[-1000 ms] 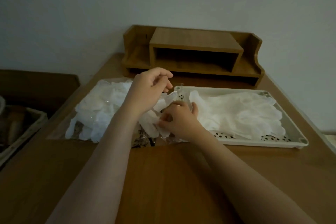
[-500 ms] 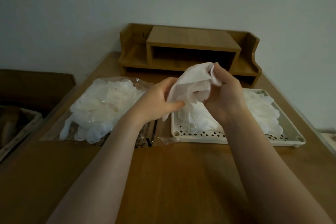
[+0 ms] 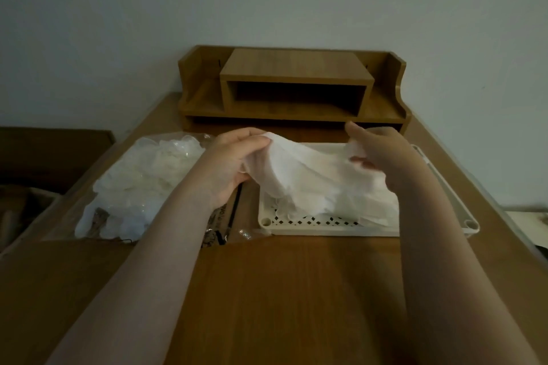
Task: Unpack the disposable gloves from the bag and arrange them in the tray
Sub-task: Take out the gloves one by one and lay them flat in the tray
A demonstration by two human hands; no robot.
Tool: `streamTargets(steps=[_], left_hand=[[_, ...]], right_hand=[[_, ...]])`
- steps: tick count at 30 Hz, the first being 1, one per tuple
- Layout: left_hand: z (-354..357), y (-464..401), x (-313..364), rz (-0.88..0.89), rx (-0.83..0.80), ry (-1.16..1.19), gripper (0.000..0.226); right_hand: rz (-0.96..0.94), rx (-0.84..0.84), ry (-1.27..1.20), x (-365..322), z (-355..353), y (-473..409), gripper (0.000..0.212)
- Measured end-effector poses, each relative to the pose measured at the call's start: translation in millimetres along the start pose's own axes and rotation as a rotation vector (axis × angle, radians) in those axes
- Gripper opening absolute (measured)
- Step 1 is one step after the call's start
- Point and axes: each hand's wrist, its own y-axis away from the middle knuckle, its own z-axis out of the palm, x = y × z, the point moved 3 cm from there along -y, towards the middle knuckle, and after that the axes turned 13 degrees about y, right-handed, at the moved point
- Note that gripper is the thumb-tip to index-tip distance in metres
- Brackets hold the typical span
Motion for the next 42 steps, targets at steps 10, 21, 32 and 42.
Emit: streamTargets(steps=[10, 21, 32, 42], left_hand=[[46, 7, 17, 0.117, -0.081, -0.275, 0.014], [72, -12, -16, 0.033, -0.133, -0.635, 0.019], [60, -46, -46, 0.175, 0.077, -1.047, 0.026], [63, -40, -46, 0.401, 0.211, -1.267, 0.060]], right_hand=[[-0.684, -0.323, 0.065, -32, 13, 21, 0.020], [-0.315, -0.005, 0.344, 24, -66, 4, 0.022], [-0.188, 0.203, 0.332, 65, -41, -55, 0.017], [-0.129, 0.450, 0.587, 27, -19, -49, 0.046]])
